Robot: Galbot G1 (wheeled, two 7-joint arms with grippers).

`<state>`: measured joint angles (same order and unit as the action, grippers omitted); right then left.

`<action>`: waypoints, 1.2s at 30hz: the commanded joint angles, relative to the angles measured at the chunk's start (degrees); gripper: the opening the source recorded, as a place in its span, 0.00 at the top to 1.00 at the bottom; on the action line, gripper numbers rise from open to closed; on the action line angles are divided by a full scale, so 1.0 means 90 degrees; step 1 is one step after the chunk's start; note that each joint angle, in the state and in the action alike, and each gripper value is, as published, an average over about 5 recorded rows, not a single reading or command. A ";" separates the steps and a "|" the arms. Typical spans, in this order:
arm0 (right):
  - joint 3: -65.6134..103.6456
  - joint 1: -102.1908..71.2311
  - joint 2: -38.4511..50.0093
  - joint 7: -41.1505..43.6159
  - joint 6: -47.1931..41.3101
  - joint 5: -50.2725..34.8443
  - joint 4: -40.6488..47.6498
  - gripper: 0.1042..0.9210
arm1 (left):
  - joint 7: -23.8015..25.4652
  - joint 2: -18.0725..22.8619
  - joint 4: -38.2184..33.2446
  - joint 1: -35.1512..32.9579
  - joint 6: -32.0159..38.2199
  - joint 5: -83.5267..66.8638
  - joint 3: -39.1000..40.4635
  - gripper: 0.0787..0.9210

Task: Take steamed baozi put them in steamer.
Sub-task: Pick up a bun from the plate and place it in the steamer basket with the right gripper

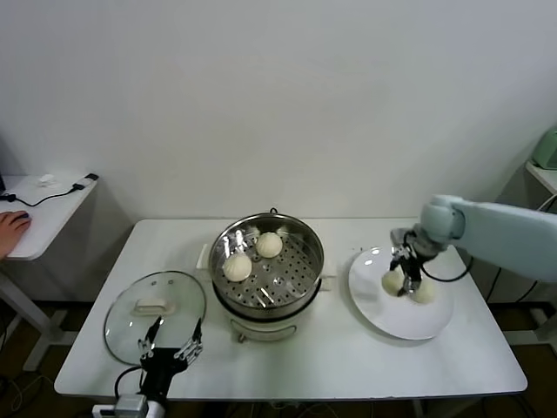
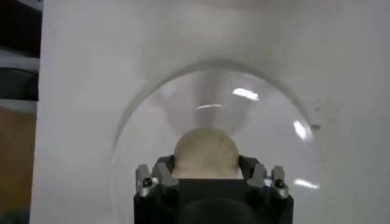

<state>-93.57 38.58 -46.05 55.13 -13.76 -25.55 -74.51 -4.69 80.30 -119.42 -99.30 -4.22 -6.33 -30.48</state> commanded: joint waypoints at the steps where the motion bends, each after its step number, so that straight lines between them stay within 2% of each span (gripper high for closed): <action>1: -0.0194 0.2467 -0.1578 0.0693 0.1065 -0.0328 -0.0529 0.28 | 0.0002 -0.0010 -0.0014 -0.0003 -0.0010 0.0004 0.0002 0.12; 10: 0.0471 0.1825 -0.3223 0.0753 0.2722 0.0218 -0.1200 0.28 | 0.0011 -0.0024 -0.0085 -0.0013 -0.0041 0.0009 0.0014 0.12; 18: 0.0416 0.0953 -0.3784 0.0745 0.4148 0.1460 -0.0785 0.28 | 0.0010 -0.0023 -0.0076 -0.0021 -0.0039 -0.0006 -0.0022 0.12; 28: 0.0358 -0.0052 -0.3929 0.0303 0.4419 0.2151 -0.0246 0.28 | -0.0018 0.0021 -0.0063 -0.0097 0.0017 0.0001 -0.0022 0.12; 36: 0.0368 -0.0365 -0.4166 0.0265 0.4543 0.2299 0.0307 0.28 | -0.0036 0.0016 -0.0047 -0.0129 0.0037 -0.0014 -0.0080 0.12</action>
<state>-90.51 40.00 -80.32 58.23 23.07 -8.84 -75.98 -5.02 80.43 -119.88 -100.29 -3.96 -6.61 -31.35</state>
